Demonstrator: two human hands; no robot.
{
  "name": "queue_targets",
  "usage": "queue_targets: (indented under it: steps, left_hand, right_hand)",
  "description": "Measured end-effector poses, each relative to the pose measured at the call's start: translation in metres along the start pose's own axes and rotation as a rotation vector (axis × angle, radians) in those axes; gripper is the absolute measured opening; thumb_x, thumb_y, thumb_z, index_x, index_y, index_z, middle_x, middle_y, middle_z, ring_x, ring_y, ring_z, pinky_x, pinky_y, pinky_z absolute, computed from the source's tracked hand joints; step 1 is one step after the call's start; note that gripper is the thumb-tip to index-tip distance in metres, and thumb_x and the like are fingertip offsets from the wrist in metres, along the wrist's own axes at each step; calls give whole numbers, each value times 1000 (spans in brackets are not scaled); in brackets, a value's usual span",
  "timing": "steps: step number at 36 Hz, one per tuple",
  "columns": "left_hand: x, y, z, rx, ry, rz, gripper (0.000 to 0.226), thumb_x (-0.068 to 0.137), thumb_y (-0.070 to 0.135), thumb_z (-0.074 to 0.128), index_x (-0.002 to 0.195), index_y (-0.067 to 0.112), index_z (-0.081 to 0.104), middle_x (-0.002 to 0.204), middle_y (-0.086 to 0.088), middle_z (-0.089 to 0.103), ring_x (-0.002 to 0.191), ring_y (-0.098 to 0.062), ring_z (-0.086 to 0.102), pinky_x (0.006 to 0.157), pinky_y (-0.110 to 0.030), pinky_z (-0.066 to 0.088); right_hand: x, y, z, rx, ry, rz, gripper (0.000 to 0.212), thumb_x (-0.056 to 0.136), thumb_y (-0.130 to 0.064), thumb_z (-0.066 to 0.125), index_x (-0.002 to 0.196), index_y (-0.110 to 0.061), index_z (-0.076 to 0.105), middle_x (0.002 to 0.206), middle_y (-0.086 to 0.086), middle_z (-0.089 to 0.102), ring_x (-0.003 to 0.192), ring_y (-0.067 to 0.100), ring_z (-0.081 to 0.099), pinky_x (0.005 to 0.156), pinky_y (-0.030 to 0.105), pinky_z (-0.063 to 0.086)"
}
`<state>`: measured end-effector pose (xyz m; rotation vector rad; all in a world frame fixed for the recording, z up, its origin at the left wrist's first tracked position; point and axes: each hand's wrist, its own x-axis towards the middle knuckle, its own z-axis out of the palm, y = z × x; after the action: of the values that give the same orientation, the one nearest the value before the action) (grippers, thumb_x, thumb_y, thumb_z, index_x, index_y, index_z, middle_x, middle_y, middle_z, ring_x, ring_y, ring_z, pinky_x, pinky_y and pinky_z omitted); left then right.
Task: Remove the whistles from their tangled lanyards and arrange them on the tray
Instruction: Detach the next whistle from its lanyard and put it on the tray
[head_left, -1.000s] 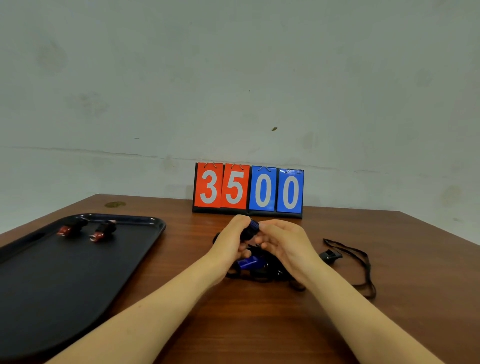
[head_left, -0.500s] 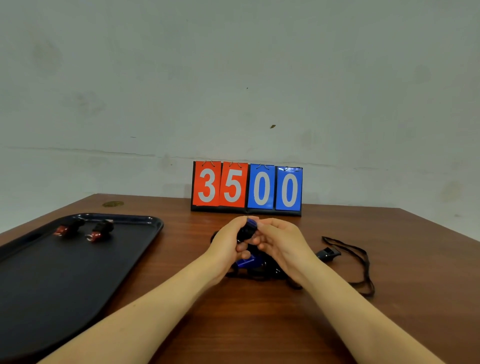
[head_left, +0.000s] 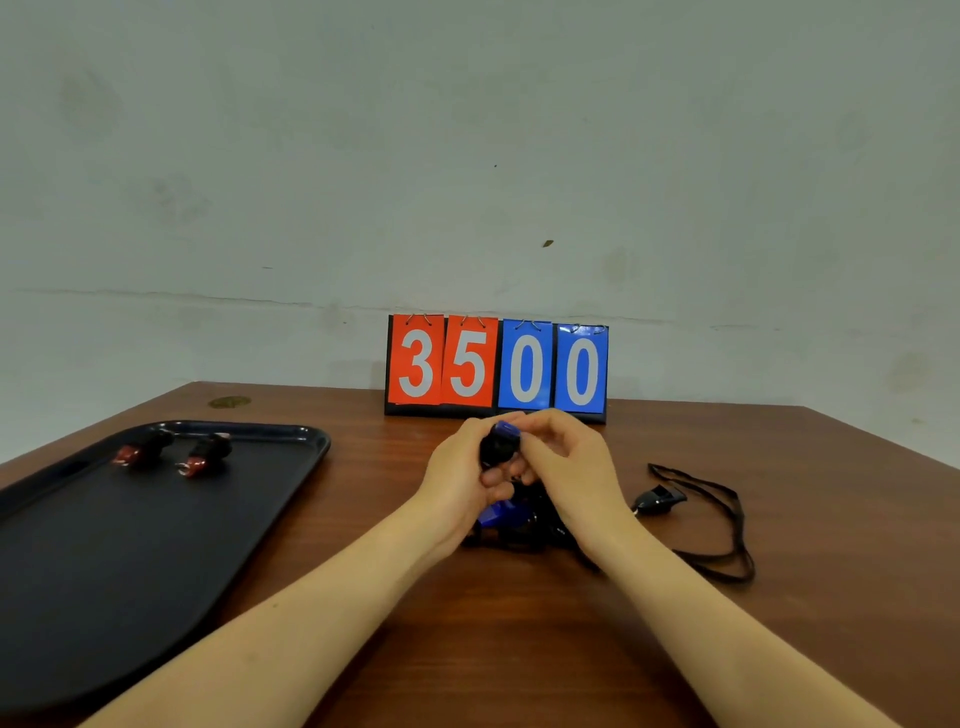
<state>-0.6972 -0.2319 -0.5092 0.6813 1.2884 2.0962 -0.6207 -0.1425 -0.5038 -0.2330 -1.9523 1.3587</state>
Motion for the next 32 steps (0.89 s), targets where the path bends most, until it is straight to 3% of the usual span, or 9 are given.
queue_targets:
  steps: [5, 10, 14, 16, 19, 21, 23, 28, 32]
  left_hand:
    - [3, 3, -2, -193, 24, -63, 27, 100, 25, 44, 113, 8, 61, 102, -17, 64, 82, -22, 61, 74, -31, 50]
    - [2, 3, -1, -217, -3, -70, 28, 101, 30, 42, 116, 13, 58, 108, -15, 63, 87, -22, 58, 84, -34, 48]
    - [-1, 5, -1, -263, -44, -66, 27, 101, 26, 44, 120, 13, 57, 114, -14, 65, 93, -22, 63, 77, -32, 56]
    - [0, 5, -2, -245, -58, -61, 26, 100, 26, 47, 119, 12, 58, 113, -14, 67, 92, -21, 65, 70, -30, 59]
    - [1, 4, -3, -171, -41, -48, 25, 99, 30, 51, 115, 14, 61, 110, -11, 68, 88, -19, 61, 79, -33, 58]
    - [2, 3, -3, -139, -13, -48, 26, 97, 33, 53, 115, 15, 61, 114, -11, 68, 97, -24, 59, 88, -37, 56]
    - [4, 2, -5, -118, 5, -48, 31, 96, 35, 55, 120, 16, 60, 119, -11, 67, 104, -25, 63, 84, -36, 58]
    - [5, 4, -8, -16, -25, -64, 36, 97, 42, 50, 123, 19, 59, 117, -8, 68, 90, -20, 70, 83, -35, 58]
    - [1, 5, -6, 176, -39, -69, 43, 99, 47, 41, 121, 15, 59, 113, -9, 68, 97, -22, 67, 86, -35, 57]
  right_hand:
    - [-2, 0, 4, -26, 5, -70, 16, 94, -12, 57, 105, -15, 68, 78, -3, 67, 65, 0, 64, 61, 12, 49]
    - [-2, 2, 2, -71, -5, -114, 11, 92, -19, 62, 101, -24, 66, 85, -10, 67, 75, -6, 63, 64, 7, 48]
    - [1, 3, 0, -59, 6, -115, 11, 93, -20, 60, 99, -28, 63, 87, -14, 66, 78, -12, 61, 64, 6, 48]
    - [2, 4, -1, -70, 16, -105, 12, 95, -21, 58, 102, -30, 62, 91, -10, 67, 81, -6, 63, 69, 11, 51]
    - [4, 7, 0, -109, 16, -90, 16, 95, -25, 57, 108, -33, 59, 105, -5, 65, 91, 5, 64, 84, 24, 54]
    - [3, 8, 0, -150, 4, -89, 27, 93, -27, 60, 120, -30, 58, 109, -9, 62, 99, 6, 61, 89, 25, 52]
    - [2, 8, 0, -171, -10, -91, 37, 90, -28, 64, 127, -27, 56, 106, -14, 60, 100, 3, 59, 88, 21, 49]
    - [4, 6, -2, -135, 9, -86, 23, 87, -25, 68, 107, -33, 61, 96, -21, 61, 95, -2, 59, 86, 17, 48]
    - [7, 6, -4, -13, 41, -4, 19, 87, -23, 68, 103, -31, 61, 100, -15, 64, 96, 0, 60, 84, 19, 49]
